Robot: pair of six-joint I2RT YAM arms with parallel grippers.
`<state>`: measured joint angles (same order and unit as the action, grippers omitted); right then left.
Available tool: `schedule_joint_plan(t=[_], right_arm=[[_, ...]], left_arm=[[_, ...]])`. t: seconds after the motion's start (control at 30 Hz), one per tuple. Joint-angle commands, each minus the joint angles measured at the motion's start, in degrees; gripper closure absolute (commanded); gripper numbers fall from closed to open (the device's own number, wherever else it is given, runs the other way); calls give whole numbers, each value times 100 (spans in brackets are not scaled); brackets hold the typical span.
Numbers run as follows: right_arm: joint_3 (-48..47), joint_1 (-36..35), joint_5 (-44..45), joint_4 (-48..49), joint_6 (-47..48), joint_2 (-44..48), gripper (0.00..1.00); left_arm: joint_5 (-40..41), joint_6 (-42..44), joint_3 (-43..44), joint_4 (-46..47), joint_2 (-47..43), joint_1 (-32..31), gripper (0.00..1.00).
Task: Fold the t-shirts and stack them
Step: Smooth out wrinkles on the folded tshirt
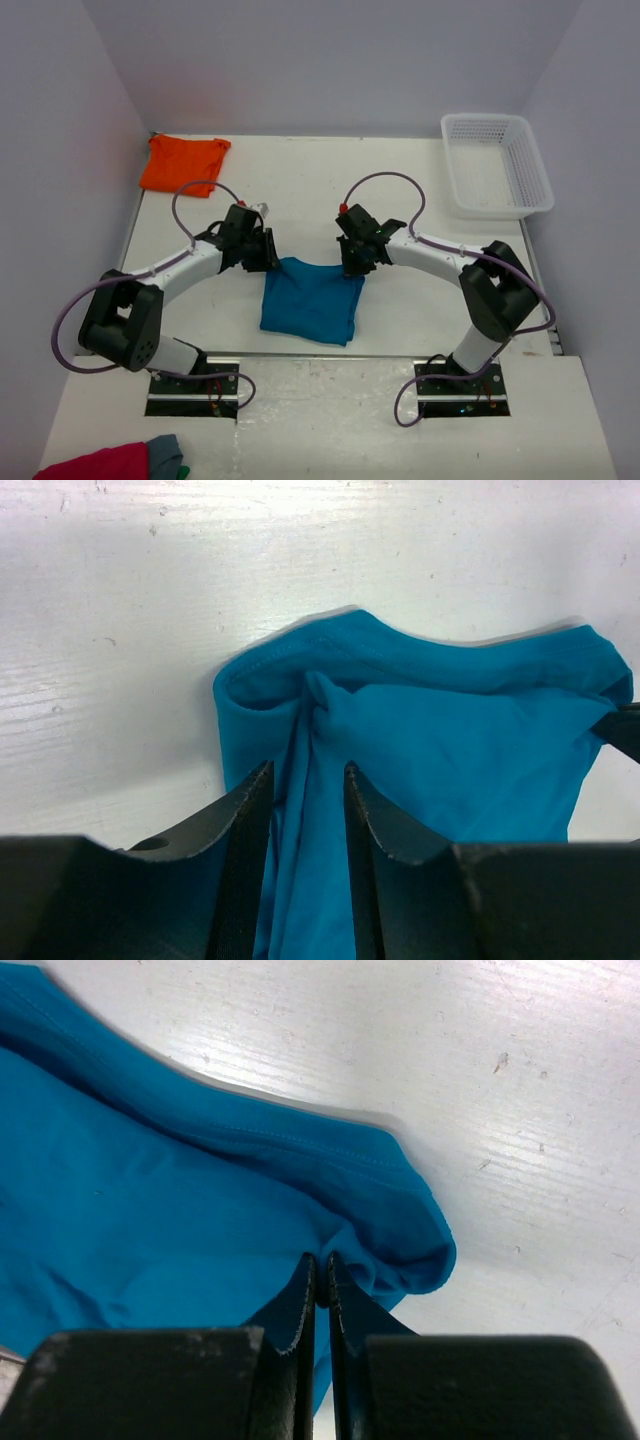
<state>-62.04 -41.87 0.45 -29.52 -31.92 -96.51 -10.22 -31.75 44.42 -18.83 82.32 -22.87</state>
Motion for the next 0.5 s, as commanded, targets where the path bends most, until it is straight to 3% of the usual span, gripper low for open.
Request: schedule_joint_plan(t=[0.0,0.47], right_arm=[[-115,21,8,104,11,18,100],[-115,29,52,78,72,115,100]], left_arm=[[-129,204,260,239,-23,55,64],[-507,11,611,617,626,55,60]])
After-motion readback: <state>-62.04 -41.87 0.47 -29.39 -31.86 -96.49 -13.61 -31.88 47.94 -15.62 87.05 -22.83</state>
